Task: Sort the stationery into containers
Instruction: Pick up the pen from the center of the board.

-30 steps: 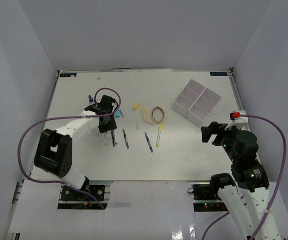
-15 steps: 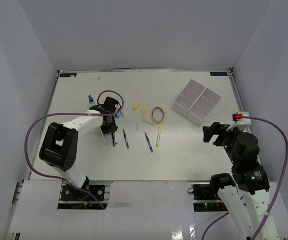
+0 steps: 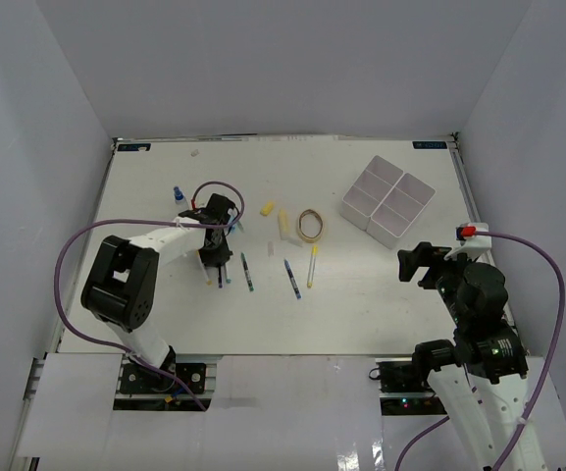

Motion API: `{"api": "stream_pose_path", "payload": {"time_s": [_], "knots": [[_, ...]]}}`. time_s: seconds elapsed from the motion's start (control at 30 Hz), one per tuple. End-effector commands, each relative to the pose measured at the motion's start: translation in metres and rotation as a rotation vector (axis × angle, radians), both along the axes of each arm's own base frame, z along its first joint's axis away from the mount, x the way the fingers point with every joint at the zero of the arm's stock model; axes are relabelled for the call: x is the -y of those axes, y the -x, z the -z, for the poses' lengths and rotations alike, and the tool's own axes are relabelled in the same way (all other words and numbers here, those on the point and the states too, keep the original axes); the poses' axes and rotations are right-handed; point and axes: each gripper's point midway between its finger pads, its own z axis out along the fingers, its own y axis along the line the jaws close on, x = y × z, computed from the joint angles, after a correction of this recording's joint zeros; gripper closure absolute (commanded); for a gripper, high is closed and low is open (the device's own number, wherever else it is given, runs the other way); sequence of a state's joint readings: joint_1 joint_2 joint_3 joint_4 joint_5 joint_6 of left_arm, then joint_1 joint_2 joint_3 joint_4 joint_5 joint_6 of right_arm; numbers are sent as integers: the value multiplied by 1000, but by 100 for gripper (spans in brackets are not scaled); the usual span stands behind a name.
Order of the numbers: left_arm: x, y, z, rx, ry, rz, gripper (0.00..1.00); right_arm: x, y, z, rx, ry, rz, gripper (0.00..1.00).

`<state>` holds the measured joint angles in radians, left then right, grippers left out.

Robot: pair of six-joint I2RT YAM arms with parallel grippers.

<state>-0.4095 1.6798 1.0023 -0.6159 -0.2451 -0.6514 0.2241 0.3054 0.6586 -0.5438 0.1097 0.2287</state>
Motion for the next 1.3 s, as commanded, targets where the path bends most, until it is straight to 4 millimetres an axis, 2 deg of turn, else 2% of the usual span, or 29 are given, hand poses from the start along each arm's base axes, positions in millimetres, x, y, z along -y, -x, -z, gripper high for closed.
{"api": "stream_pose_path", "payload": {"time_s": [0.0, 0.2, 0.33, 0.43, 0.53, 0.57, 0.67, 0.7, 0.73, 0.77, 0.8, 0.83, 0.87, 0.9, 0.97, 1.0, 1.03, 1.1, 1.13, 1.17, 1.23, 1.27], "knots": [[-2, 1, 8, 0, -12, -17, 69, 0, -3, -8, 39, -13, 10, 8], [-4, 2, 10, -2, -22, -20, 69, -1, -3, -7, 36, -13, 4, 9], [-2, 0, 3, 16, -15, -10, 88, -2, -2, -8, 40, -13, -7, 8], [-1, -6, -14, 59, -5, 0, 91, -6, -2, -11, 44, -8, -36, 9], [0, -14, -45, 128, 8, 21, 92, -14, -2, -16, 43, 0, -84, 10], [3, -21, -67, 185, 27, 28, 94, -16, -3, -21, 47, 10, -100, 10], [12, -35, -107, 306, 66, 121, 97, -31, -4, -39, 48, 0, -184, 10], [17, -39, -132, 381, 93, 162, 100, -38, -3, -43, 45, -9, -225, 10], [21, -42, -146, 426, 108, 212, 100, -43, -4, -51, 60, -17, -250, 10], [34, -47, -163, 496, 140, 327, 100, -48, -8, -61, 66, -21, -274, 10], [41, -45, -184, 564, 167, 384, 100, -61, -5, -70, 82, -41, -353, 10], [49, -50, -203, 641, 193, 439, 100, -71, -11, -82, 111, -56, -399, 10], [62, -44, -214, 687, 227, 561, 100, -77, -13, -91, 126, -80, -429, 10], [66, -38, -225, 739, 239, 615, 100, -90, -9, -107, 144, -130, -499, 10], [77, -36, -248, 852, 241, 737, 100, -104, -23, -119, 133, -175, -547, 10], [86, -30, -254, 879, 271, 800, 100, -110, -22, -136, 148, -194, -591, 10], [90, -28, -261, 918, 278, 839, 100, -118, -35, -131, 93, -220, -603, 10], [99, -22, -268, 950, 303, 912, 100, -128, -43, -136, 78, -233, -637, 10], [104, -22, -267, 951, 322, 933, 100, -134, -54, -139, 68, -231, -638, 10], [108, -21, -270, 964, 338, 953, 100, -147, -53, -141, 66, -225, -669, 10], [118, -18, -272, 972, 379, 1002, 100, -159, -68, -146, 82, -190, -642, 10], [123, -20, -271, 980, 369, 1037, 100, -173, -66, -147, 80, -188, -666, 10]]}}
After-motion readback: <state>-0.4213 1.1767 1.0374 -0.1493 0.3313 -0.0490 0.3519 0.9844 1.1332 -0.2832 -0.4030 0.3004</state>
